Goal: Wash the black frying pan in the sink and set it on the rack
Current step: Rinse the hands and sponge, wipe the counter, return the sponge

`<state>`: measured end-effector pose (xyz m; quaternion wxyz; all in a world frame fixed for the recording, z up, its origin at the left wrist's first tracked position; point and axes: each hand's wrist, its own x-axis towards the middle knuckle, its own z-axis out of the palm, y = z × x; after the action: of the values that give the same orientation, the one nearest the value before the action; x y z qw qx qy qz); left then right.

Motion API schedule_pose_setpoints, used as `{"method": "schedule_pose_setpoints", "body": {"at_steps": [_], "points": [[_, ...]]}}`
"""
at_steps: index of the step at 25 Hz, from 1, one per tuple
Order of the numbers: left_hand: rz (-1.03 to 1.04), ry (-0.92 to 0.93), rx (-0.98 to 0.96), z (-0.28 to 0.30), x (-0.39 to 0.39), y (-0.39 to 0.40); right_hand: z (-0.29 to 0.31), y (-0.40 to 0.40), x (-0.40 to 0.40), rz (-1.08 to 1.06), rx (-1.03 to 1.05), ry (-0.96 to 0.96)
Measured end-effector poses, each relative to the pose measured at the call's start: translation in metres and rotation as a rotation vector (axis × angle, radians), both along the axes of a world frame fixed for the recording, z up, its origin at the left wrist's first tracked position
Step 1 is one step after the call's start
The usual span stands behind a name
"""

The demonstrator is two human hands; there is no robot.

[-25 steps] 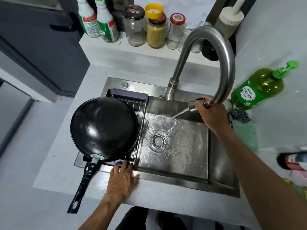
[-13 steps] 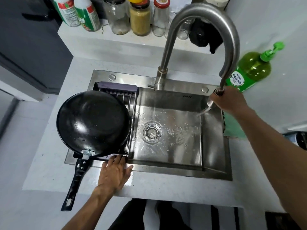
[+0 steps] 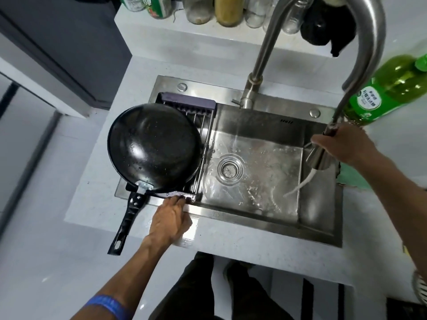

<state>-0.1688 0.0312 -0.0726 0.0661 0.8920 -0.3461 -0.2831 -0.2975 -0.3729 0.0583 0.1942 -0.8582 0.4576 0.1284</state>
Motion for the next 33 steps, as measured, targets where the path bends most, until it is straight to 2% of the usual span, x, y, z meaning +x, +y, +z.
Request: {"method": "schedule_pose_setpoints", "body": {"at_steps": [3,8,13,19,24,28,31,33], "points": [[0.035,0.006,0.011,-0.001,-0.001,-0.002,0.009,0.014,-0.002,-0.021,0.08,-0.034],[0.058,0.016,0.024,-0.003,-0.003,-0.002,-0.01,0.057,0.018,-0.011,0.267,-0.237],[0.068,0.02,0.031,-0.009,-0.002,-0.001,-0.006,0.047,0.008,-0.003,0.25,-0.192],[0.075,0.046,0.014,-0.007,-0.003,-0.001,-0.013,0.086,0.03,0.019,0.442,-0.363],[0.13,0.049,-0.034,-0.007,-0.005,0.001,-0.022,0.088,0.006,-0.068,0.192,-0.377],[0.12,0.022,0.015,0.003,-0.005,-0.009,-0.032,0.115,0.025,-0.158,0.147,-0.488],[0.076,0.004,-0.062,0.017,0.013,-0.029,-0.016,0.108,0.048,-0.125,0.003,-0.469],[0.033,-0.028,-0.101,0.022,0.036,-0.048,0.006,0.102,0.058,-0.13,-0.058,-0.524]]}}
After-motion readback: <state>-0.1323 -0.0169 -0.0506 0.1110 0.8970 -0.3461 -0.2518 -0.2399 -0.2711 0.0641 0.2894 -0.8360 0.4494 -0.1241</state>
